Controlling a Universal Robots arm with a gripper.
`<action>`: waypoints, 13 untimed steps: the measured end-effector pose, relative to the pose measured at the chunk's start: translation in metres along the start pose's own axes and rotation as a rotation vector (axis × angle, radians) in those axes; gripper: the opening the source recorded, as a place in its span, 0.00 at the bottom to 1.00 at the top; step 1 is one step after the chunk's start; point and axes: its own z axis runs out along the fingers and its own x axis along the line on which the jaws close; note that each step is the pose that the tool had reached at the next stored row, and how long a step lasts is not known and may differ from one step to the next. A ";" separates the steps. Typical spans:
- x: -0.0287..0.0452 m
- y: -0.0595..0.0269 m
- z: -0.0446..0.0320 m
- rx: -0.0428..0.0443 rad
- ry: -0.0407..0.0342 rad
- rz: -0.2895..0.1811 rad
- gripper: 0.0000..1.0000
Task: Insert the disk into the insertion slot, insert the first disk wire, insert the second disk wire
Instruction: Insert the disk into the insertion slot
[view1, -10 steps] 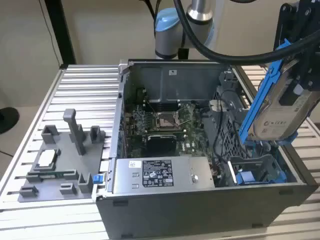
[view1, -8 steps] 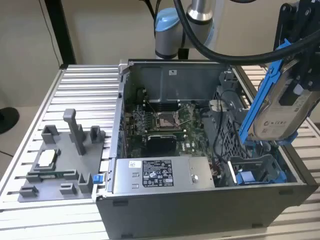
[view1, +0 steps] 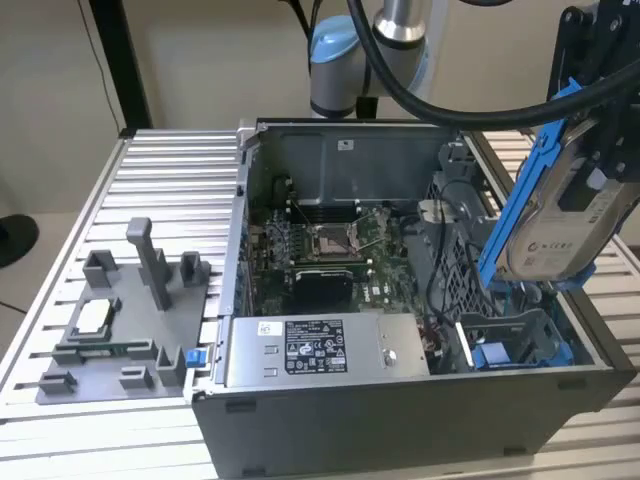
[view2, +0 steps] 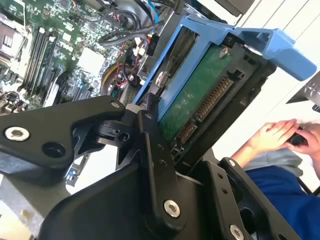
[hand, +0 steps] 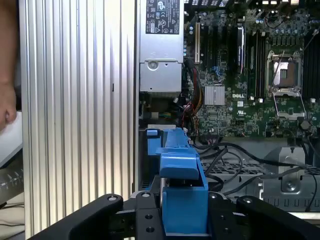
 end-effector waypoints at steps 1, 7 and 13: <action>0.0002 0.0000 0.0002 0.0000 0.0001 0.000 0.00; 0.0032 -0.0003 0.0051 0.0000 -0.0001 0.000 0.00; 0.0052 -0.0008 0.0146 0.0000 -0.0002 0.000 0.00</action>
